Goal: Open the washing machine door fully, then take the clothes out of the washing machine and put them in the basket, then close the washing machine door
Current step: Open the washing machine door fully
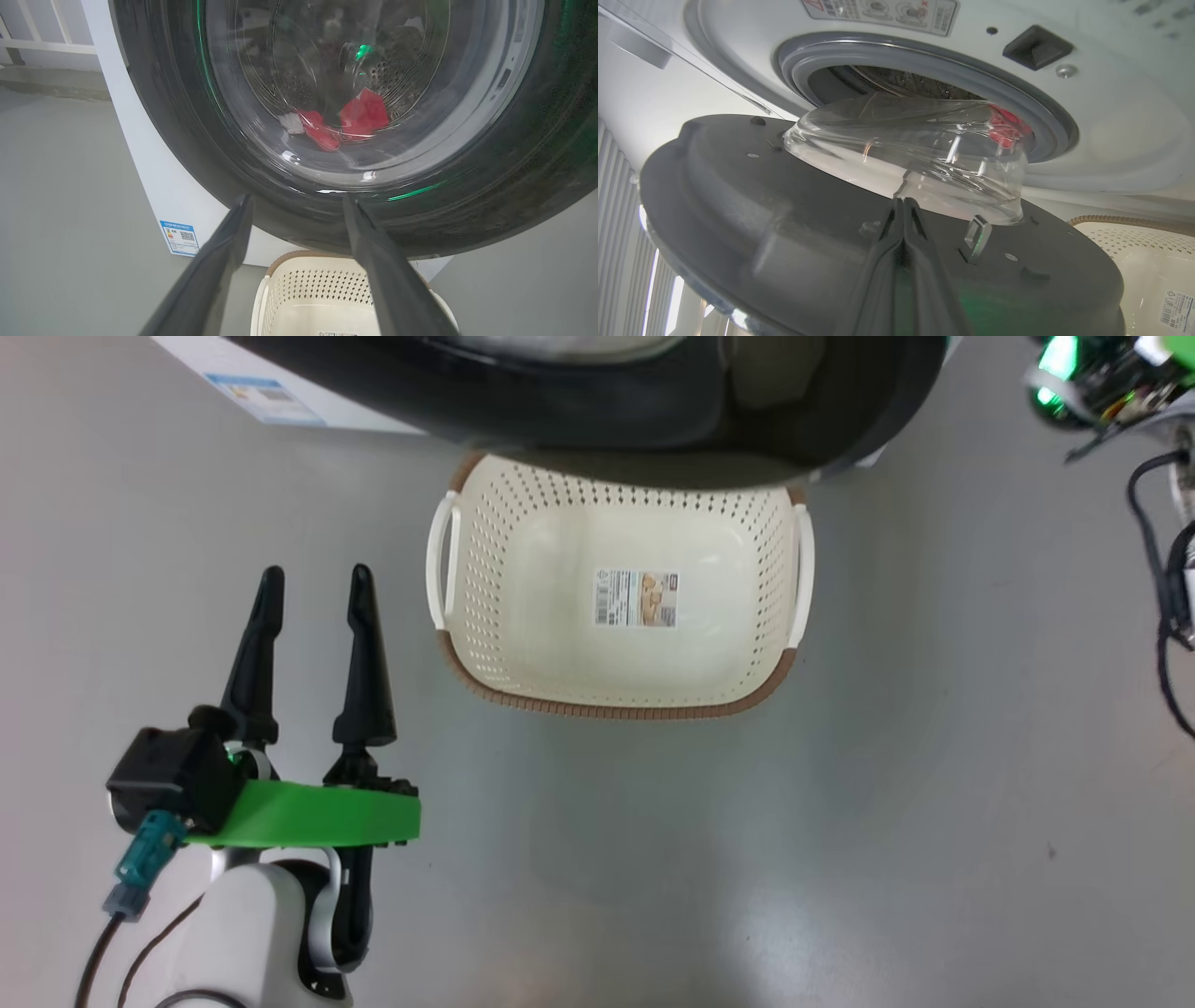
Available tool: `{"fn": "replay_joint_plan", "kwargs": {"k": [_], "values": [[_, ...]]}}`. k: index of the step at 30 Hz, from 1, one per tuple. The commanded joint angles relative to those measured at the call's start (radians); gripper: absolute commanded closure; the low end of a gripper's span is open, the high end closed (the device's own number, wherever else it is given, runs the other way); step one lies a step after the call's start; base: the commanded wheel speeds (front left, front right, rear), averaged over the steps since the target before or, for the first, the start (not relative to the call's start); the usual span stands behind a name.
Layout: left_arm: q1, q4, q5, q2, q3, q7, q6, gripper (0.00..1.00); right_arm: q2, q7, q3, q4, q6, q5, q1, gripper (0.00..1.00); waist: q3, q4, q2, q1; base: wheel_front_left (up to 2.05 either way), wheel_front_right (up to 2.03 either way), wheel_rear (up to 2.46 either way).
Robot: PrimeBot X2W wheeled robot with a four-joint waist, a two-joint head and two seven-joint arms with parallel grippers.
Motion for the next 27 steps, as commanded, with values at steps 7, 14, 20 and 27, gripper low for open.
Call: {"fn": "replay_joint_plan", "kwargs": {"k": [7,14,20,27], "values": [[0.039,-0.006,0.015,0.026,0.038,-0.008,-0.013,0.00,0.049,0.024,0.003,-0.016,0.008,-0.008,0.058,1.00,-0.071,-0.007,0.0000,0.0000,0.00,0.00,0.00],[0.051,-0.007,0.014,0.026,0.046,-0.008,-0.015,0.00,0.064,0.010,-0.012,0.012,0.008,-0.033,0.079,1.00,-0.086,-0.012,0.0000,0.0000,0.00,0.00,0.00],[0.047,-0.009,0.014,0.026,0.051,-0.008,-0.017,0.00,0.076,-0.092,-0.027,0.086,0.008,-0.095,0.073,0.00,-0.081,-0.024,0.0000,0.0000,0.00,0.00,0.00],[0.037,-0.012,0.026,0.026,0.064,-0.008,-0.018,0.00,0.079,-0.251,-0.046,0.100,0.008,-0.172,0.094,0.00,-0.078,-0.055,0.0000,0.0000,0.00,0.00,0.00]]}}
